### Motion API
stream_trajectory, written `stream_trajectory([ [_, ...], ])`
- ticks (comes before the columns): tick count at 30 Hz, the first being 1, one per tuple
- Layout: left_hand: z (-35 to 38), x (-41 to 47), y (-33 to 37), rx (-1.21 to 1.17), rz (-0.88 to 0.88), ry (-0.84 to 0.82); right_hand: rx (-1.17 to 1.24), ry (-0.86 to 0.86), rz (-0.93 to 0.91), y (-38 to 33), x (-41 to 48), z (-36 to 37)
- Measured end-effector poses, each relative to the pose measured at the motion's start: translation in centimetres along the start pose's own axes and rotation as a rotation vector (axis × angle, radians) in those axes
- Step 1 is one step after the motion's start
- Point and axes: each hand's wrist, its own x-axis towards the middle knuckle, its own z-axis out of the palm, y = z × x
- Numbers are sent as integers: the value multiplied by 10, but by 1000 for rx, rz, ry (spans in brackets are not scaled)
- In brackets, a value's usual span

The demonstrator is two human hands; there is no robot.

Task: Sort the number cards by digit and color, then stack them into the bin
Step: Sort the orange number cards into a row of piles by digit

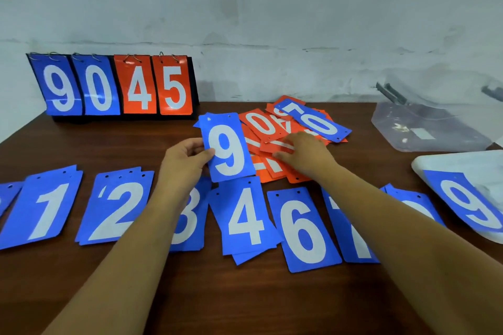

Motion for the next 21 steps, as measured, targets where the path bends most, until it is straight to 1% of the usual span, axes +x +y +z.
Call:
stream_trajectory([
  [5, 4, -1, -1, 24, 9, -27, -202, 108, -158, -9, -4, 1],
  [6, 4, -1, -1, 22, 4, -25, -229, 171, -193, -10, -6, 1],
  [7, 4, -1, -1, 15, -4, -20, -222, 285, -225, -10, -10, 0],
  [9, 2, -1, -1, 3, -29, -5, -105, 570, -236, -9, -18, -4],
  [10, 1, -2, 0, 6, -42, 6, -25, 681, -227, -9, -24, -7],
  [11, 1, -4, 0, 17, -54, 16, 55, 735, -224, -10, -31, -12],
  [13, 0, -10, 1, 55, -67, 30, 248, 691, -222, -17, -49, -22],
  [17, 0, -27, 11, 140, -52, -1, 727, 504, -139, -33, -98, -36],
  [19, 0, -37, 20, 130, -42, -17, 968, 432, -64, -38, -121, -39],
  [21, -2, -52, 29, 53, -65, -22, 1128, 376, -14, -40, -139, -44],
])
